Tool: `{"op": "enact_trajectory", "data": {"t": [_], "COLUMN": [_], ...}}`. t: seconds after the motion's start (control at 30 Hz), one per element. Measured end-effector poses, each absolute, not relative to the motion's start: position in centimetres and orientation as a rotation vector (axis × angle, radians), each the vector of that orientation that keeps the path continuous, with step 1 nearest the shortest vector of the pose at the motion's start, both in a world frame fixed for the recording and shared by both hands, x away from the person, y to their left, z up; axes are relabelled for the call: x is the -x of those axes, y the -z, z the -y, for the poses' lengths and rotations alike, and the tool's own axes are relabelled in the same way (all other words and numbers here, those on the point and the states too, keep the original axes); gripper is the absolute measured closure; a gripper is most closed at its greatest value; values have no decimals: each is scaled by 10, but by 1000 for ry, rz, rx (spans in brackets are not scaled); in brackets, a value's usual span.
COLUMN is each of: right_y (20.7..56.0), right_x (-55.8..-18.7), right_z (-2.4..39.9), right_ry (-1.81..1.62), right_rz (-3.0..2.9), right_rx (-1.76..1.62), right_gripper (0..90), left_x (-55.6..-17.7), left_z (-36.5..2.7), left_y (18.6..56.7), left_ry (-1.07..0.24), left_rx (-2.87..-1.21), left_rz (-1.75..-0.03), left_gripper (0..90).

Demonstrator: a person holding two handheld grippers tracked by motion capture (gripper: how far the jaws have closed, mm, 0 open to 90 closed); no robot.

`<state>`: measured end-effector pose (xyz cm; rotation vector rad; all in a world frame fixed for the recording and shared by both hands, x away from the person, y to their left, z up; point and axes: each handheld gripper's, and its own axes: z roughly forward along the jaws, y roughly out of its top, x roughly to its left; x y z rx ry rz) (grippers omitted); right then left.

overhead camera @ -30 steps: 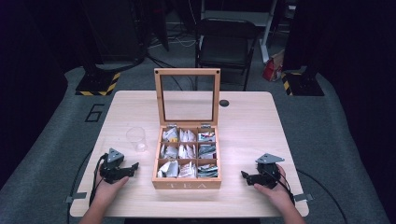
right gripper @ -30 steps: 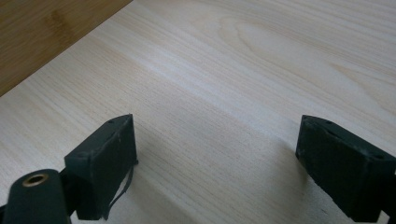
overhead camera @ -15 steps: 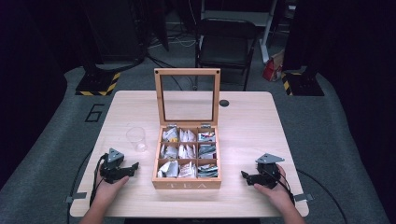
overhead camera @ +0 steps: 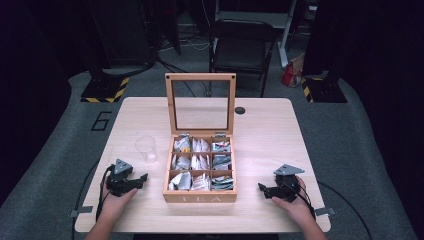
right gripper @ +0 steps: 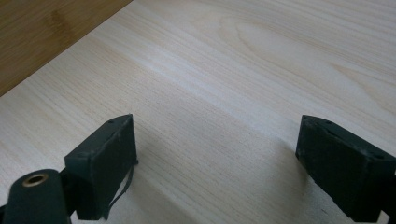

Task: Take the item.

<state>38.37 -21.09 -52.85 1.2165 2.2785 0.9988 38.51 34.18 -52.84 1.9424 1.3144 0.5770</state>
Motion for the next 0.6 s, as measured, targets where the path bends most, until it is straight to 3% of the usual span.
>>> {"op": "enact_trajectory", "data": {"t": [0.6], "right_y": [529], "right_x": [-384], "right_z": [211], "right_ry": [-1001], "right_rz": [-2273], "right_rx": [-1216], "right_gripper": [115], "left_x": [-373], "left_z": [-350], "left_y": [500], "left_ry": [-531], "left_rx": [-1843], "left_rz": [-1348], "left_gripper": [392]}}
